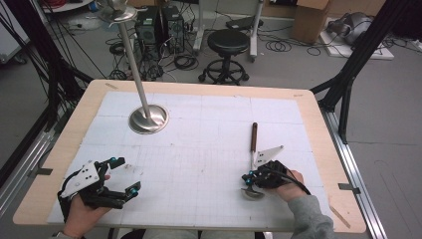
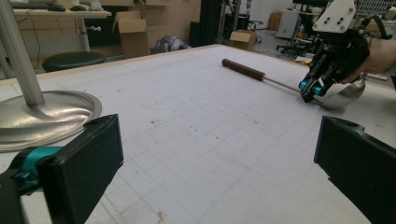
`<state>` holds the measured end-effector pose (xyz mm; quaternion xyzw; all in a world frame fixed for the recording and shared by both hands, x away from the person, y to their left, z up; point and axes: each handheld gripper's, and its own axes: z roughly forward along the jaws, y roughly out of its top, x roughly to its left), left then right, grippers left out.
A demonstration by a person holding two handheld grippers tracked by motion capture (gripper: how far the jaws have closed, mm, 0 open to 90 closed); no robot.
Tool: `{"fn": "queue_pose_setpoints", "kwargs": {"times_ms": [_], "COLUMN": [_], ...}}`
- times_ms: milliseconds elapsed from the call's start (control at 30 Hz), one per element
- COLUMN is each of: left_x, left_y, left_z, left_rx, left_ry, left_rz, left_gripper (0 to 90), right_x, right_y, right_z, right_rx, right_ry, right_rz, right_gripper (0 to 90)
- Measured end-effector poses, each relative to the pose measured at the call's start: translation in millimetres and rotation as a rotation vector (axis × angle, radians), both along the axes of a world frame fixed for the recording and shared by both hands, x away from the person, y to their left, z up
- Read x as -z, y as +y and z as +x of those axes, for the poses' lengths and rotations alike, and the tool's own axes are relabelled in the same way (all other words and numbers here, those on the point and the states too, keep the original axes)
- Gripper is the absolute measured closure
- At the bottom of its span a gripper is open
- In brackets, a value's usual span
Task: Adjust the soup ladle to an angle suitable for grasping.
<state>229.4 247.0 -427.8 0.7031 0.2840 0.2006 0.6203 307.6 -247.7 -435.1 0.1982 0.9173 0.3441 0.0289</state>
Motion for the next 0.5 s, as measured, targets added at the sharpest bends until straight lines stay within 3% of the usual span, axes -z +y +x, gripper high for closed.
{"fn": "queue_pose_setpoints", "kwargs": {"times_ms": [300, 500], "left_x": [0.0, -0.1], "left_y": [-0.2, 0.2], "left_z": [0.2, 0.3], "left_rx": [0.001, 0.000], "left_ry": [0.000, -0.001], "left_rz": [0.000, 0.000], "left_gripper": [1.8, 1.8], "right_x": [-3.2, -3.8], "right_y": [-9.3, -22.5], "right_z": [2.0, 3.8], "right_rx": [0.064, 0.109], "right_ry": [-0.028, -0.018], "right_rz": [-0.044, -0.051], "right_gripper": [89.8, 89.8]}}
